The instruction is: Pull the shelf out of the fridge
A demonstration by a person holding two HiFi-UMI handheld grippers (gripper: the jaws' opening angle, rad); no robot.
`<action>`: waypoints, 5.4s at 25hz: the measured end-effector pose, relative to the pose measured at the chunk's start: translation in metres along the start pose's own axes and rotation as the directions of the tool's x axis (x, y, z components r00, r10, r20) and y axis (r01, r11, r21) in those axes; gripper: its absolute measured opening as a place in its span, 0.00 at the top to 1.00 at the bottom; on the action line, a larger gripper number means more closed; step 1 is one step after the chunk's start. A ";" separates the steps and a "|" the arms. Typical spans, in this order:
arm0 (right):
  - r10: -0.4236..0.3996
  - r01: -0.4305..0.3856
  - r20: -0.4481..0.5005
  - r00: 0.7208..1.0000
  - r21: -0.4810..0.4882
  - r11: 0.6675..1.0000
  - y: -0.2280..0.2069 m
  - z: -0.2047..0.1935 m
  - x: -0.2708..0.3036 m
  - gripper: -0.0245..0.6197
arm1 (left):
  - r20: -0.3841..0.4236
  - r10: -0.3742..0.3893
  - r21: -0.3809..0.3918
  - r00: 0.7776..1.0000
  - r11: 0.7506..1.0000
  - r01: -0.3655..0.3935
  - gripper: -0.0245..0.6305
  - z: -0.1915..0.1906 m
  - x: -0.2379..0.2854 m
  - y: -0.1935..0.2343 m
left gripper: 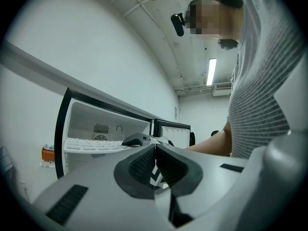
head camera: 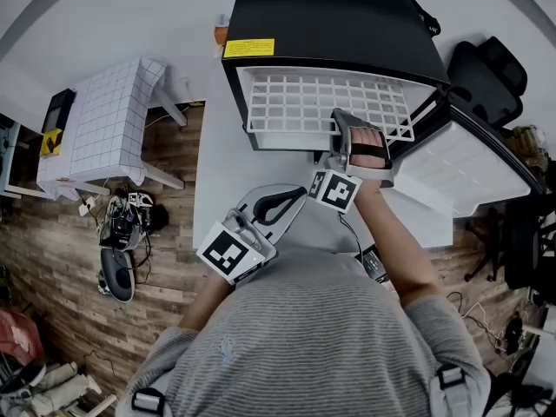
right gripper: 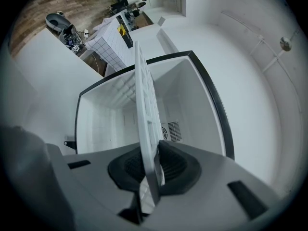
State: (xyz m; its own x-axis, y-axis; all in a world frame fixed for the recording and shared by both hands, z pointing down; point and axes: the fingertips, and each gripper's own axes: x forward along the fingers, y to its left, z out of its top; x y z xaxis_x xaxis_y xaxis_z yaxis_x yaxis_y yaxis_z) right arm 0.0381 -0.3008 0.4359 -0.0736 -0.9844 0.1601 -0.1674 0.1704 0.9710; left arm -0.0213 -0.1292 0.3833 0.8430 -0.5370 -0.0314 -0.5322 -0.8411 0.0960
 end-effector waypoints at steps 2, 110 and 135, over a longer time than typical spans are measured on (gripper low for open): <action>-0.001 0.001 -0.002 1.000 0.001 1.000 0.000 0.000 -0.001 0.90 | 0.008 -0.001 0.003 1.000 1.000 0.001 0.94 0.003 0.000 -0.001; 0.084 -0.075 0.173 0.981 -0.057 0.996 0.005 0.012 -0.035 0.90 | 0.087 0.262 -0.985 0.961 0.165 0.044 0.90 -0.043 0.109 0.103; 0.015 0.003 0.180 0.983 -0.097 0.995 0.012 0.002 -0.052 0.89 | 0.131 0.262 -0.989 0.956 0.097 0.108 0.91 -0.041 0.105 0.085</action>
State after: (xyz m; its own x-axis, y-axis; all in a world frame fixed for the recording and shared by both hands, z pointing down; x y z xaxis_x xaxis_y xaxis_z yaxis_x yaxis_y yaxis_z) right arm 0.0379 -0.2475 0.4389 -0.2522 -0.9575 0.1400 -0.0712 0.1627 0.9841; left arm 0.0249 -0.2540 0.4288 0.6565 -0.7422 -0.1348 0.1169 -0.0764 0.9902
